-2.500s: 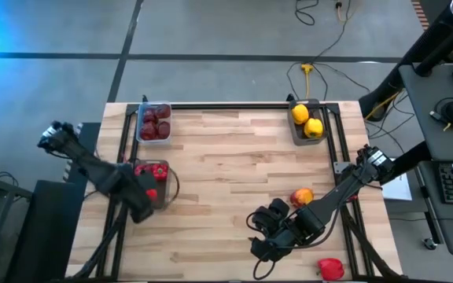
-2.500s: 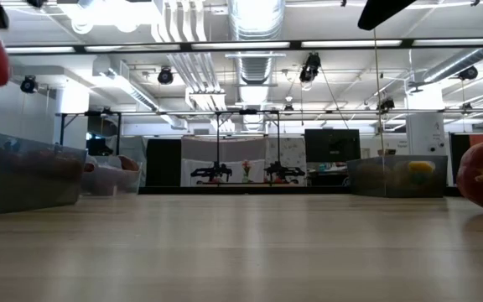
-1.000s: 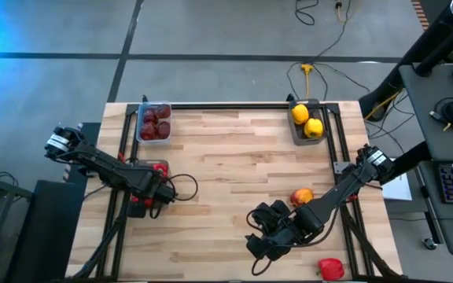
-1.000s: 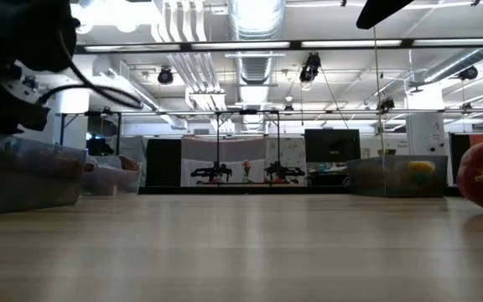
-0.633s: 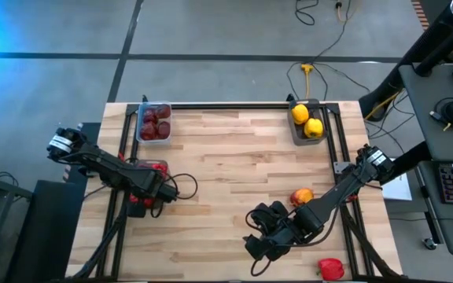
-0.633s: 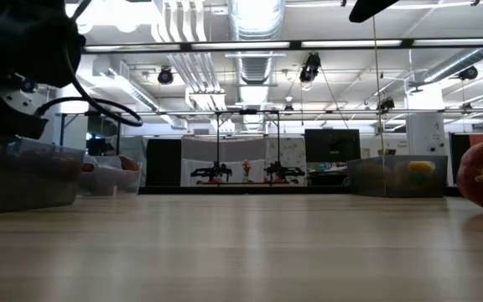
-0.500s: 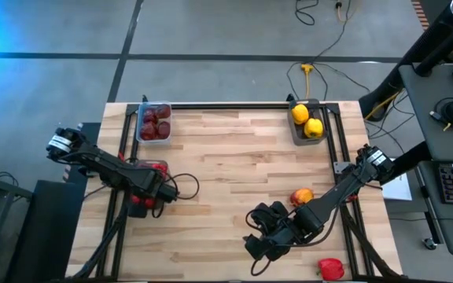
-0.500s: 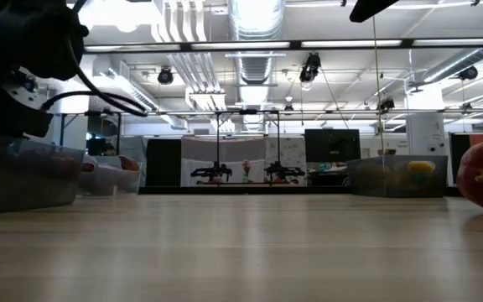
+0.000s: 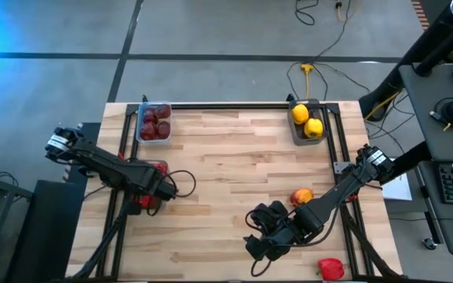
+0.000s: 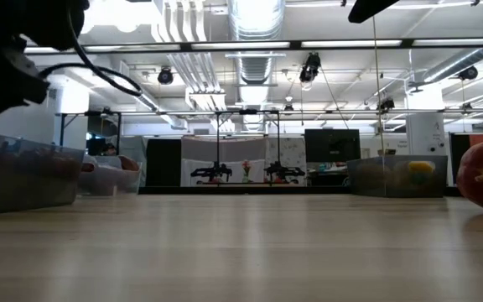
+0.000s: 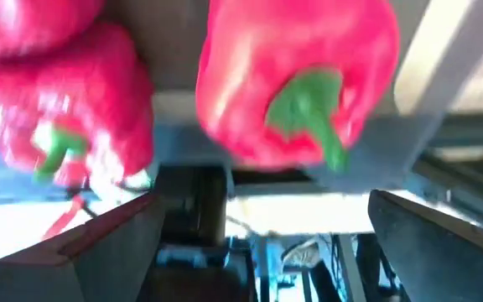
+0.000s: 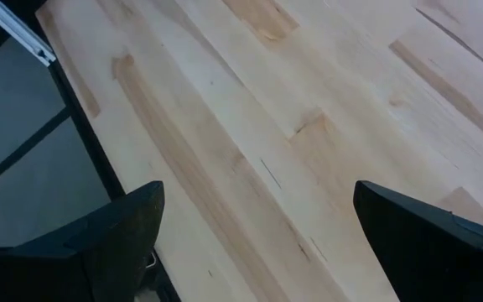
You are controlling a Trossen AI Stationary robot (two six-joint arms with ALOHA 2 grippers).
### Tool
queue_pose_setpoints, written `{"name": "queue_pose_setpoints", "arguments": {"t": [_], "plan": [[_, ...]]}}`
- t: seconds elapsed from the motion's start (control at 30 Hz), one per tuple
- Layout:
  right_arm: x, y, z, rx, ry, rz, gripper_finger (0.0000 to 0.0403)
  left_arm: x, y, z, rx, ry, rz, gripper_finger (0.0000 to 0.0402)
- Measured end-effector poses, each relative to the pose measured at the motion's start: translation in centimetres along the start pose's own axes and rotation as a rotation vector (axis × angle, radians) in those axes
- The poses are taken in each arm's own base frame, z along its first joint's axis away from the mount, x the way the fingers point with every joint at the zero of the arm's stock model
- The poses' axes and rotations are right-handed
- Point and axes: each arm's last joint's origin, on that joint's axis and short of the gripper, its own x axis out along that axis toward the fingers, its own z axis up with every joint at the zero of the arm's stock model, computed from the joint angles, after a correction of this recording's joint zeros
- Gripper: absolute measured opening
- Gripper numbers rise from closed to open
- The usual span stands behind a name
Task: Sort produce into baskets
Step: Put the red bell pepper into the bottom black bin
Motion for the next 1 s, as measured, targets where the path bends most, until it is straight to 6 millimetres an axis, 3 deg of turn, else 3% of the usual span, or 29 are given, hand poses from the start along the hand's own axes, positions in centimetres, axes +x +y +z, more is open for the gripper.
{"name": "queue_pose_setpoints", "arguments": {"t": [0.1, 0.47, 0.6, 0.83, 1.0], "plan": [[0.0, 0.0, 0.0, -0.023, 0.004, 0.001, 0.0380, -1.3, 0.0, -0.6, 0.009, -0.028, -0.007, 0.0398], [0.0, 0.0, 0.0, -0.106, 0.032, 0.007, 0.0380, -7.5, -0.3, -3.4, -0.065, -0.402, -0.121, 0.0398], [0.0, -0.2, -0.2, -0.132, 0.078, 0.010, 0.0380, -9.1, -0.5, -2.4, -0.120, -0.678, -0.092, 0.0398], [-1.6, -0.6, -0.2, -0.013, 0.328, -0.071, 0.0380, -10.8, -1.8, 1.3, -0.005, -1.183, -0.223, 0.0398], [-1.5, 1.4, -0.9, 0.003, 0.489, -0.102, 0.0380, -10.6, -2.5, 3.0, 0.034, -1.364, -0.279, 0.0392]]}}
